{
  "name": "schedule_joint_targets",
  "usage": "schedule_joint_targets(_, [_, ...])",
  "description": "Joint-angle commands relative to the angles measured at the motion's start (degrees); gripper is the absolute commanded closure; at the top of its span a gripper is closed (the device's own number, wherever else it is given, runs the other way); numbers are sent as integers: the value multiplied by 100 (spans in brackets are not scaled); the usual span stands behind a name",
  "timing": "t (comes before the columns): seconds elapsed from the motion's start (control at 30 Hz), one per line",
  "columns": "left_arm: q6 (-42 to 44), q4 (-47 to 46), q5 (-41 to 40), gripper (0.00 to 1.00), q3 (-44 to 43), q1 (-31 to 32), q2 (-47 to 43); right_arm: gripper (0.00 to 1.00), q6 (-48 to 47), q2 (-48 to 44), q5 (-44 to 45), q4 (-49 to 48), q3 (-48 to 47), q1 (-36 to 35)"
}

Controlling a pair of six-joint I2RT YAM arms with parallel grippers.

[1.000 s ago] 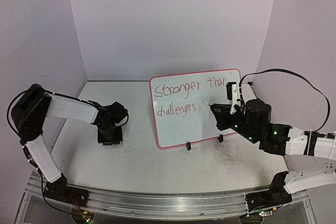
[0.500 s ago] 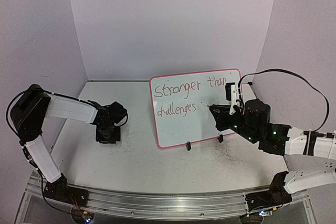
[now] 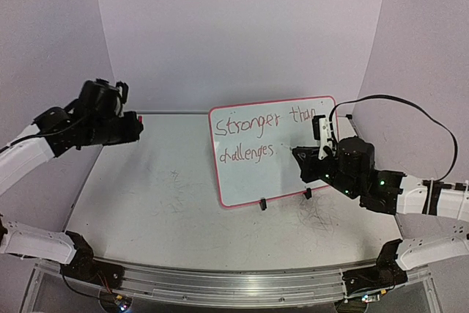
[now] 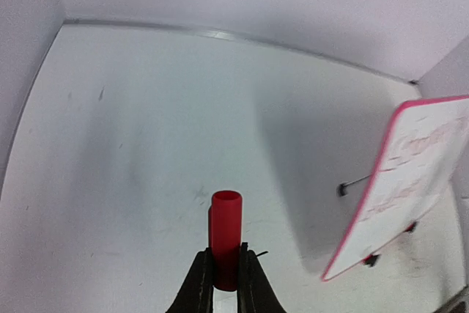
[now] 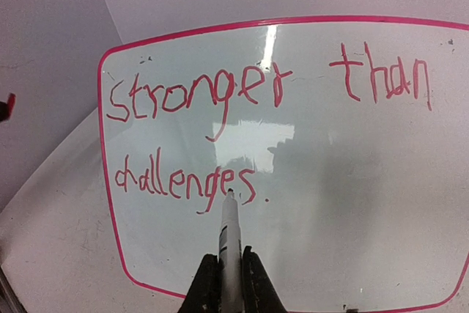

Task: Write a sentence on the whiteboard
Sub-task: Pick up the pen cap from the center of the board, then insert the whiteboard marker without the cap into the pen cap.

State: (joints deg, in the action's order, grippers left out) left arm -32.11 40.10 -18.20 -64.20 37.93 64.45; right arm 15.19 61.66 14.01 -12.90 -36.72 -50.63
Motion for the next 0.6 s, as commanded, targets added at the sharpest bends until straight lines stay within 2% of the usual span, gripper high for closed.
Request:
schedule_joint_targets(0.0, [1376, -569, 1418, 100, -558, 14, -530, 100, -201, 33, -203, 143, -504, 22])
schedule_joint_targets(0.1, [1775, -784, 2420, 100, -617, 72, -547, 100, -266, 16, -523, 316, -703, 22])
schedule_joint_targets(0.2, [2180, -1064, 2953, 100, -553, 221, -517, 100, -371, -28, -989, 457, -858, 24])
schedule_joint_targets(0.37, [3066, -1532, 3398, 100, -386, 504, -173, 100, -475, -26, -1609, 902, -1169, 20])
schedule_joint_targets(0.57, [4176, -1685, 3460, 100, -565, 801, 615, 100, -269, -15, -1795, 1063, -1233, 22])
